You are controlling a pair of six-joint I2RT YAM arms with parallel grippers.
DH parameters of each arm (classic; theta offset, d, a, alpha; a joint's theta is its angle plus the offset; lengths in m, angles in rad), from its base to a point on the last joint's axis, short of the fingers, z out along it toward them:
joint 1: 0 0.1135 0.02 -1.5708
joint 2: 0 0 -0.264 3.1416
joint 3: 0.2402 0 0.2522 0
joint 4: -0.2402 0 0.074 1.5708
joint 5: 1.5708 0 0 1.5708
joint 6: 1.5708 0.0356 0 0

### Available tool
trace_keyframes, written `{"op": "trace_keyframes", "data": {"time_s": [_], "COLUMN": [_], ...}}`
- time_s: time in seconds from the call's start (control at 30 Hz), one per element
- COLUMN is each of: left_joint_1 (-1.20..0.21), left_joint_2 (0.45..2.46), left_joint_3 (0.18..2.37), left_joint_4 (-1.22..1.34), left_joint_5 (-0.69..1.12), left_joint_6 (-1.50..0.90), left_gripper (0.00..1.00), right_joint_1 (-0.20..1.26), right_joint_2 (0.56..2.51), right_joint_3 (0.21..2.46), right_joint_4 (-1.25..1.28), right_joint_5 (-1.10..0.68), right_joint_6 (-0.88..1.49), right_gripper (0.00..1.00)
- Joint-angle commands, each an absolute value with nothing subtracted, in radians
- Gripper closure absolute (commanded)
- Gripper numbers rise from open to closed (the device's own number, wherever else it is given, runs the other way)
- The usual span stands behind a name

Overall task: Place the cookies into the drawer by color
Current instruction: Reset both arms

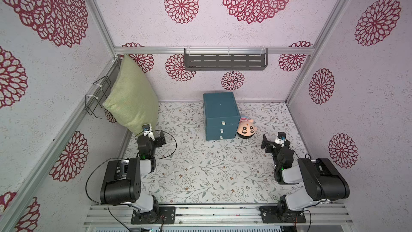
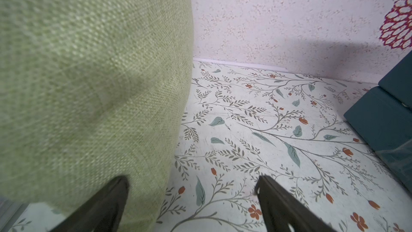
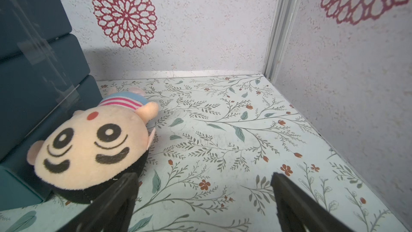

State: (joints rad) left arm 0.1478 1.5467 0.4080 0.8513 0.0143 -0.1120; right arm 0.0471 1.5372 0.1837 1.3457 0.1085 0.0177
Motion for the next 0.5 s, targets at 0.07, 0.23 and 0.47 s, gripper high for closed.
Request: {"op": "trace_keyframes", "data": {"time_s": [0.07,0.23,0.47], "left_joint_1": [0.156,0.156,0.156], "left_joint_2": [1.546,1.546,1.547], "left_joint_3": [0.410,0.412,0.411], "left_joint_4": [0.885,0.885,0.886], "left_joint_5": [0.021,0.021,0.020], "left_joint_6": [-0.104,-0.104,-0.104], "left_gripper": [0.03,0.03,0.03], "right_joint_1": [0.054,0.053,0.060], "right_joint_2": [1.536,1.536,1.539], "right_joint_3": [0.201,0.201,0.209], "right_joint_4": [1.361,1.359,1.348], "right_joint_5": [0.126,0.126,0.130], "right_joint_6": [0.000,0.000,-0.005], "right_gripper": [0.01,0.01,0.01]}}
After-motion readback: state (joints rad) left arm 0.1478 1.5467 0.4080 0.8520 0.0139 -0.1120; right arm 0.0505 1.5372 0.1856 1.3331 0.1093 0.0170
